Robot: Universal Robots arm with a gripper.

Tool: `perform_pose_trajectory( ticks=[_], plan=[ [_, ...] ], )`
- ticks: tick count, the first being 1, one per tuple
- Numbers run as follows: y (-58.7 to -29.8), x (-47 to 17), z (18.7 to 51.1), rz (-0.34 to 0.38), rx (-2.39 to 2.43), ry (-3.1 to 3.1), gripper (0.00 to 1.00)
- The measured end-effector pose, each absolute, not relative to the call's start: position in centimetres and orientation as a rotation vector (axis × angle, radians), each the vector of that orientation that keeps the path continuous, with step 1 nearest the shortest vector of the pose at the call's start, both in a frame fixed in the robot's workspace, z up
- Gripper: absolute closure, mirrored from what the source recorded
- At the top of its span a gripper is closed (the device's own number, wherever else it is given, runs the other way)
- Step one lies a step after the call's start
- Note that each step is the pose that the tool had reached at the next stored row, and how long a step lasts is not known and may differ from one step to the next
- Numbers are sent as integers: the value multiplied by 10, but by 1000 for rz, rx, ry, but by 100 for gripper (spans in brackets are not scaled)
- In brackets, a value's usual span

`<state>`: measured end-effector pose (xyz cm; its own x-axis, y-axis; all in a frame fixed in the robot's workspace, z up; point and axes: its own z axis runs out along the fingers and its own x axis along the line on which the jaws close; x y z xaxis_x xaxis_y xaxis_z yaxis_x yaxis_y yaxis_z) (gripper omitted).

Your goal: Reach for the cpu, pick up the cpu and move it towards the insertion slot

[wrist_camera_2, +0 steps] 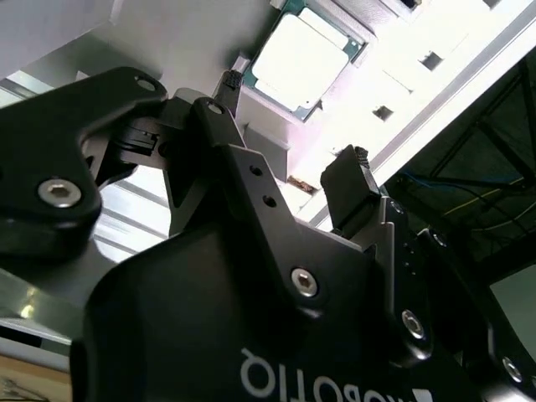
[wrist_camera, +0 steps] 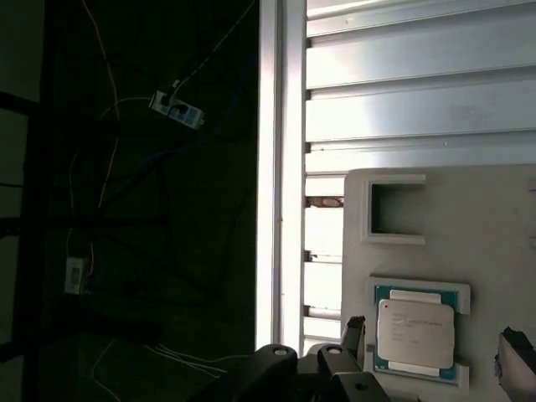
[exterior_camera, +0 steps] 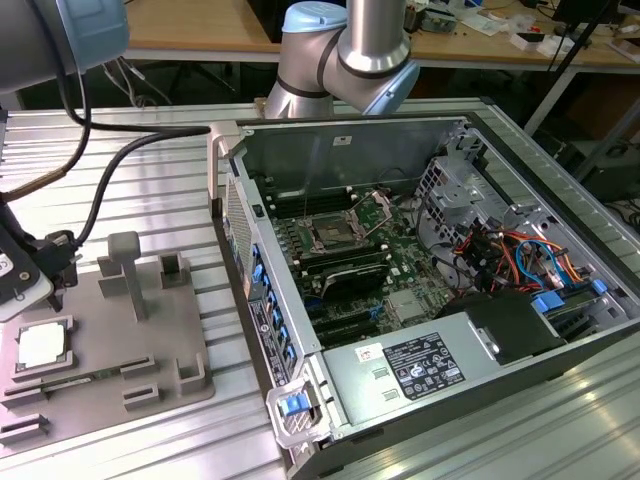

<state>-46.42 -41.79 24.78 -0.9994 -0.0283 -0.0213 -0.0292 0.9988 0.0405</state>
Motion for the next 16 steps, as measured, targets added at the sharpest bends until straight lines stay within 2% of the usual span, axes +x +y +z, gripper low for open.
perform_pose_trajectory(
  ticks=[16],
  plan=[
    [-425, -464, 218, 64, -45, 3120, 34]
  ],
)
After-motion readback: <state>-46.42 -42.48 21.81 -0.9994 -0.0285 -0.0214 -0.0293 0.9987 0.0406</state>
